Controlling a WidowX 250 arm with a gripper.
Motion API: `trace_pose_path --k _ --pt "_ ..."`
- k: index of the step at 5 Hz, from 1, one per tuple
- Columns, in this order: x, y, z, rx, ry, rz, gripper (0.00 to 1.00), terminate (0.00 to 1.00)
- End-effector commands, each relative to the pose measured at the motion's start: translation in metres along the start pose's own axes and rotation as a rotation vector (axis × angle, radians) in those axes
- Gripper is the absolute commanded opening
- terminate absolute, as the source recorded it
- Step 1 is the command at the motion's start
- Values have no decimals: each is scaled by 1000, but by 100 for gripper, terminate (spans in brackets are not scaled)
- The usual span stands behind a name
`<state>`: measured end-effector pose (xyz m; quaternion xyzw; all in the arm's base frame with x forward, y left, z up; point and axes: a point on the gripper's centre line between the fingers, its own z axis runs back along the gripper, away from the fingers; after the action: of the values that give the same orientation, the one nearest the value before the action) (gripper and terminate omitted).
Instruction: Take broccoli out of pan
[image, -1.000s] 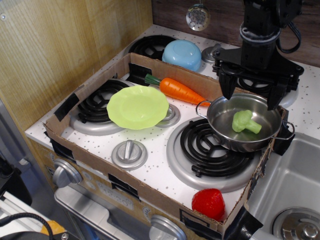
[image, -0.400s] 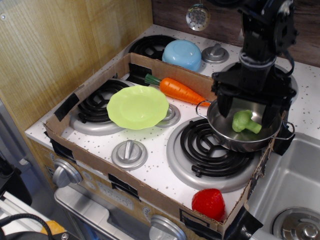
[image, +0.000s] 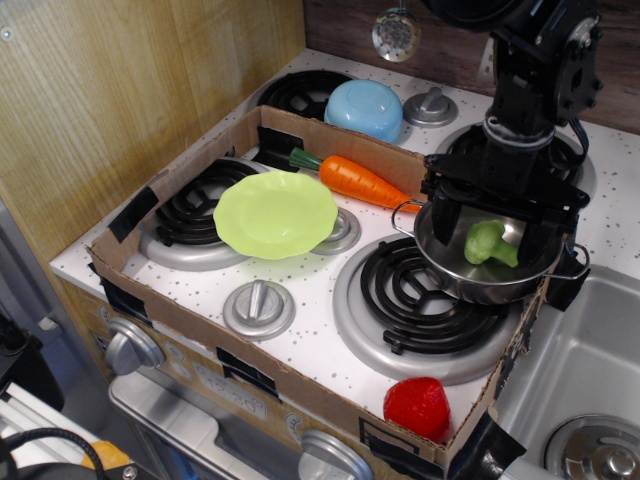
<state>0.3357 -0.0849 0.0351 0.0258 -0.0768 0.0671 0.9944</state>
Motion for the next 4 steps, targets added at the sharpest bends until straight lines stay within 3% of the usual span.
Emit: trace_pose_path --k 1,3,4 --pt "25 -13 9 -16 -46 -13 0 0" --pt "27 -17 19 32 -44 3 0 0" --pt "27 -10 44 82 -23 26 0 0"
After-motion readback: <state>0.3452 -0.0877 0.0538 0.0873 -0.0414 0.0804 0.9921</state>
